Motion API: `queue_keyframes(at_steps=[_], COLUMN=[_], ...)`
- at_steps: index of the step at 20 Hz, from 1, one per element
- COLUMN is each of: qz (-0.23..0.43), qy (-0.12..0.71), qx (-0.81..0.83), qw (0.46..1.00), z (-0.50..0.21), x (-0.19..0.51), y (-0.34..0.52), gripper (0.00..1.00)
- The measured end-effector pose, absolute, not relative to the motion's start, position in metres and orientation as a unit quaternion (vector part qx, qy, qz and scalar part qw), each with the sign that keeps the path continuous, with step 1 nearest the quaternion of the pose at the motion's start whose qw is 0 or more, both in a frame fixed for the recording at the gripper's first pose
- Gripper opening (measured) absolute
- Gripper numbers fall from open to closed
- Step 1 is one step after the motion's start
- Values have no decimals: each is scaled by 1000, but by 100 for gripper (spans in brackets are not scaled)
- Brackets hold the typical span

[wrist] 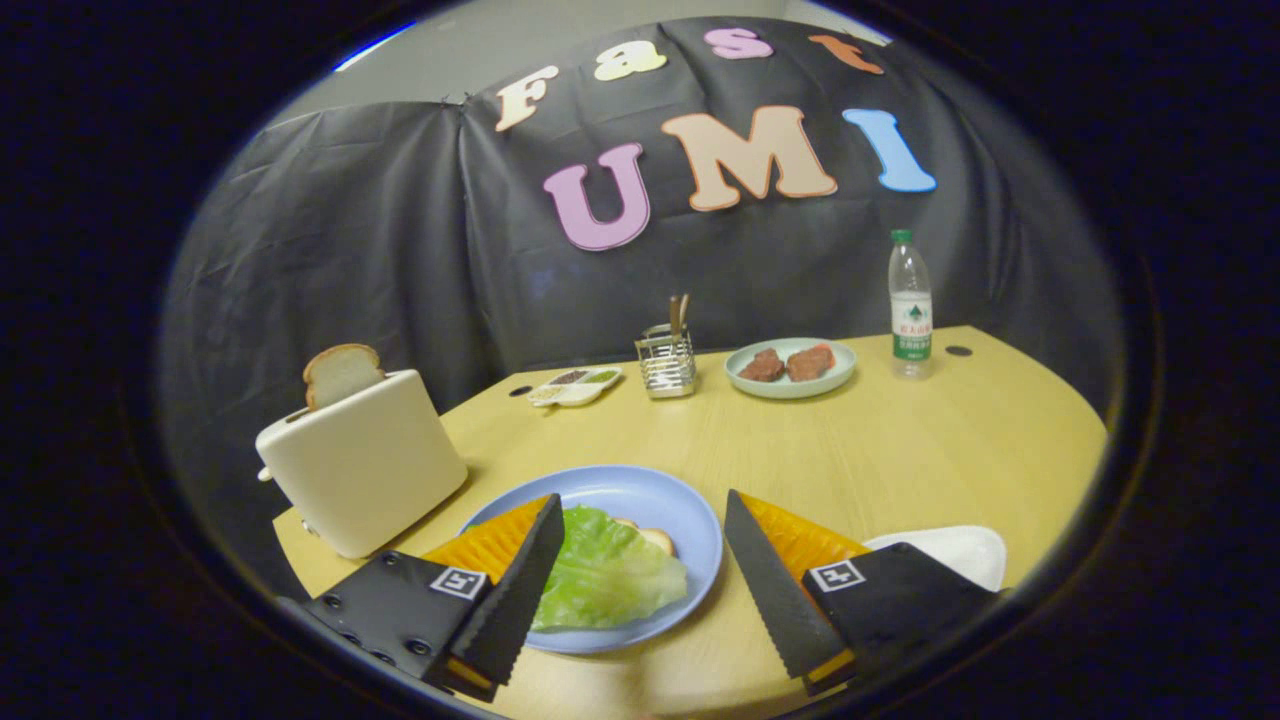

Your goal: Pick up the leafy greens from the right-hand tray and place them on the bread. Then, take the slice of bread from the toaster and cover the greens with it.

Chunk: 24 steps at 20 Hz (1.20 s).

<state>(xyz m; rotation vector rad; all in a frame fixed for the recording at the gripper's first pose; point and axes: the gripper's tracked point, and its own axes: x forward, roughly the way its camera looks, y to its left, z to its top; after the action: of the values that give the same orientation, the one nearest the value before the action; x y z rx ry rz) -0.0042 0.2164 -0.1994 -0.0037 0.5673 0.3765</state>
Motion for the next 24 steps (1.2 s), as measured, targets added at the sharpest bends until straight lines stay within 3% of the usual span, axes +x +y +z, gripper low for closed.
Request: queue_keyframes(at_steps=[13,24], qz=[287,376], qy=[203,237], qx=[-30,-9], qw=[936,896], z=[-50,-53], x=[-39,-69], y=[273,408], gripper=[100,100])
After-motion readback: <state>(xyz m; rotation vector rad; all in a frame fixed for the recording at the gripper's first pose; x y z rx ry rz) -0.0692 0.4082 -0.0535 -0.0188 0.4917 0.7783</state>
